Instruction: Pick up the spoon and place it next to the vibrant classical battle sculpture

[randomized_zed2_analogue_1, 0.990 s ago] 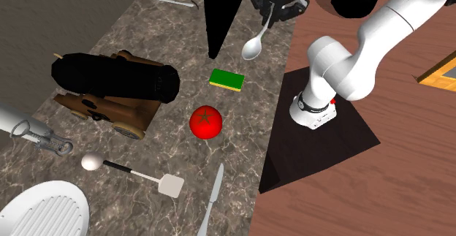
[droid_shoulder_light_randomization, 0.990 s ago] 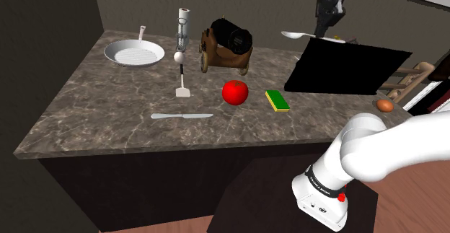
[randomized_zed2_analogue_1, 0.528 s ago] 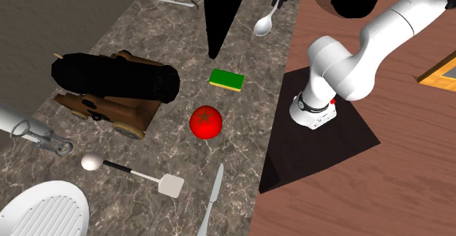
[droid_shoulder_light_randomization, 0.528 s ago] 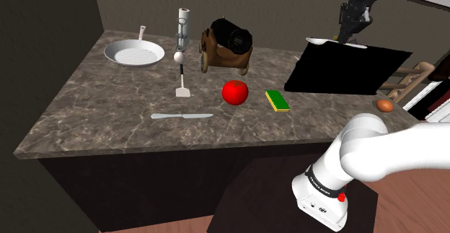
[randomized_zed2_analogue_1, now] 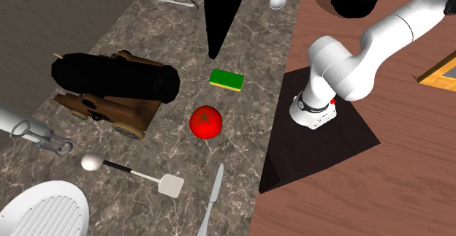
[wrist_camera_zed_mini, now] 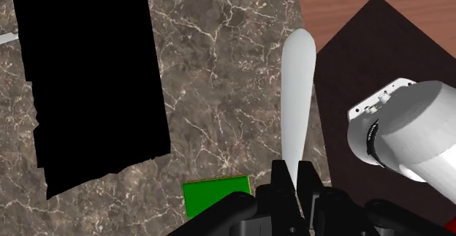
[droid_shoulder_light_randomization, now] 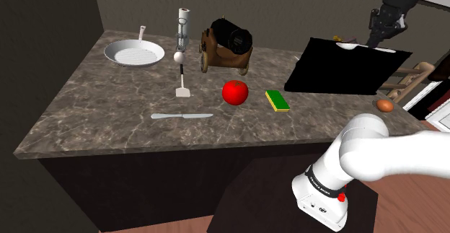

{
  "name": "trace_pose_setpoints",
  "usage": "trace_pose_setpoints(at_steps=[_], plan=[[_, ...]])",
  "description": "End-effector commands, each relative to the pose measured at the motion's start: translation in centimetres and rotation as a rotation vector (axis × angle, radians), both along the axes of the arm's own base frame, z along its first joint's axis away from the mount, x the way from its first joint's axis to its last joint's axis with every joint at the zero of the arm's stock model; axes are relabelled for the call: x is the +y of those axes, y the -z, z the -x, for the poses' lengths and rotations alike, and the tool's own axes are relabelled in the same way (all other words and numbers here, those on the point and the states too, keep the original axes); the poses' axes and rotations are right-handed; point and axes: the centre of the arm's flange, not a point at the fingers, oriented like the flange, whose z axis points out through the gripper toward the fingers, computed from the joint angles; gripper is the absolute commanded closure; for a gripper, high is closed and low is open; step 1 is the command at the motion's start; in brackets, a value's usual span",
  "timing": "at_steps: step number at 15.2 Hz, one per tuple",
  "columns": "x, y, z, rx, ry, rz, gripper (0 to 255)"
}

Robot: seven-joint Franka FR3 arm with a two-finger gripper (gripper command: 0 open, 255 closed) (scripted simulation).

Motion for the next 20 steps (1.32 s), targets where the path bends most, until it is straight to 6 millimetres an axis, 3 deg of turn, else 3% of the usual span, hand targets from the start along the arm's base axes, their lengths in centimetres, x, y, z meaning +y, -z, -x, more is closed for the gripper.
trace_pose_setpoints(at_steps=[1,20], plan=[[-2.0,0.1,1.9,0.001,-0.001,0.000,255],[-20.3,0.0,19.1,0.001,-0.001,0.000,255]])
